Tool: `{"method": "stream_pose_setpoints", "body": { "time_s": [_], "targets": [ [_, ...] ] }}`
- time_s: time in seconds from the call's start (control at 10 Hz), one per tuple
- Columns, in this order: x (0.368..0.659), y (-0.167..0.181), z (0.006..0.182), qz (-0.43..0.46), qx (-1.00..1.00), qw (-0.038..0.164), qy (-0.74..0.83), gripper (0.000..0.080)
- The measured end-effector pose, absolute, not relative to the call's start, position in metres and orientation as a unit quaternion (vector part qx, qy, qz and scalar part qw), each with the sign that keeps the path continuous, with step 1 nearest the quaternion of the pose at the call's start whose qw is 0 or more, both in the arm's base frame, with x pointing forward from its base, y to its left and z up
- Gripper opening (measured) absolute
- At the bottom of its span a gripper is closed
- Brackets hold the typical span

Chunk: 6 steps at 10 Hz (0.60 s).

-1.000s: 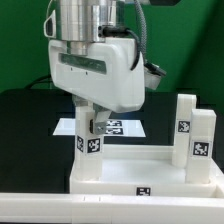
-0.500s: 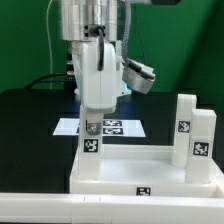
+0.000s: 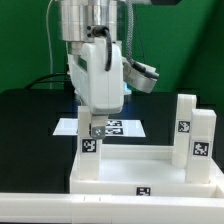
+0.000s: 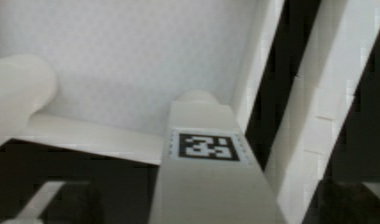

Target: Assemble desk

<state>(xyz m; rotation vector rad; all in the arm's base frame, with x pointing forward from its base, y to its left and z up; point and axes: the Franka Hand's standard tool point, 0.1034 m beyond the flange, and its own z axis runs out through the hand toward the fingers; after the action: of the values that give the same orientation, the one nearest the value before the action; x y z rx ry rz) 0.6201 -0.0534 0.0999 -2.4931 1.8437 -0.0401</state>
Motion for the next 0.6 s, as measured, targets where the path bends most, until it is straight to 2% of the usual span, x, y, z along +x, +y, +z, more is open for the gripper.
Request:
{"method": "stream_pose_setpoints", "body": {
  "time_s": [0.6],
  "targets": [
    [0.6208,-0.0565,0.1016,-0.02,-0.947,0.016,0.32,0.0648]
  ]
}}
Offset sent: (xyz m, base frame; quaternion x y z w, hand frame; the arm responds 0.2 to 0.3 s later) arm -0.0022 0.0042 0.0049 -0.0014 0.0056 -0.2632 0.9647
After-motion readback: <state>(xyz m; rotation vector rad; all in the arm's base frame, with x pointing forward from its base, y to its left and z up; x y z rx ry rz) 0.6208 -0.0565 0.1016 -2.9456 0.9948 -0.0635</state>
